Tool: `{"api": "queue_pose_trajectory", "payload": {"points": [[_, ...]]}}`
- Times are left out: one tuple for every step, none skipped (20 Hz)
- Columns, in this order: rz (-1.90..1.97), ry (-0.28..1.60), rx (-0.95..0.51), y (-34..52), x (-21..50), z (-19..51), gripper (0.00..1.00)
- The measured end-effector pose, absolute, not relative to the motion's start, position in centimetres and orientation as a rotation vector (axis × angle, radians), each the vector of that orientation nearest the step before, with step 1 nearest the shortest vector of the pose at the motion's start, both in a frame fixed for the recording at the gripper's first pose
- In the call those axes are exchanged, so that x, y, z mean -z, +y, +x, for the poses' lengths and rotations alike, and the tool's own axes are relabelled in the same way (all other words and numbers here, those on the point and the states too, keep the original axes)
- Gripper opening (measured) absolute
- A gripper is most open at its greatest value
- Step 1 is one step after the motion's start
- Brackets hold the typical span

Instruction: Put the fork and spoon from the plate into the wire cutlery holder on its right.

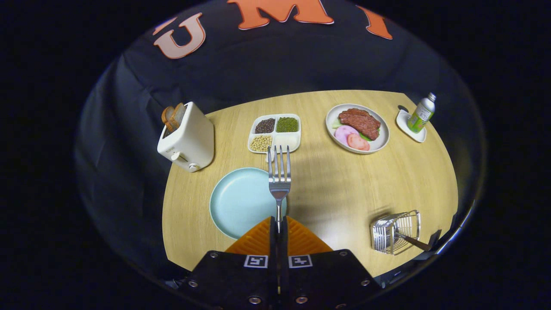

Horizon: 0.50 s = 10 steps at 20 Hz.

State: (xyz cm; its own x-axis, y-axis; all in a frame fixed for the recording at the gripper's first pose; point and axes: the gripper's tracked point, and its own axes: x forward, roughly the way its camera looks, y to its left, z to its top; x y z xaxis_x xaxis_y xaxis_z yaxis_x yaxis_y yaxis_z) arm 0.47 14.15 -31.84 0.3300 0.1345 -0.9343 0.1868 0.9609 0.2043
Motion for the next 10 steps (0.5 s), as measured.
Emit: {"api": "queue_pose_trajectory", "payload": {"points": [[0.292, 1.232, 0.053, 12.4, 31.5, -0.1, 0.03], [0.291, 1.229, 0.068, 10.9, 31.1, -0.7, 0.03], [0.304, 1.226, 0.078, 9.7, 30.8, -1.4, 0.03], [0.319, 1.225, 0.080, 8.7, 30.5, -1.9, 0.03], [0.327, 1.225, 0.093, 7.3, 30.4, -2.6, 0.03], [0.327, 1.231, 0.101, 5.8, 30.4, -3.4, 0.03], [0.332, 1.237, 0.109, 4.7, 30.4, -4.2, 0.03], [0.334, 1.244, 0.109, 3.9, 30.3, -4.7, 0.03], [0.332, 1.246, 0.114, 3.0, 30.3, -5.2, 0.03], [0.324, 1.247, 0.113, 2.1, 30.2, -5.6, 0.03]]}}
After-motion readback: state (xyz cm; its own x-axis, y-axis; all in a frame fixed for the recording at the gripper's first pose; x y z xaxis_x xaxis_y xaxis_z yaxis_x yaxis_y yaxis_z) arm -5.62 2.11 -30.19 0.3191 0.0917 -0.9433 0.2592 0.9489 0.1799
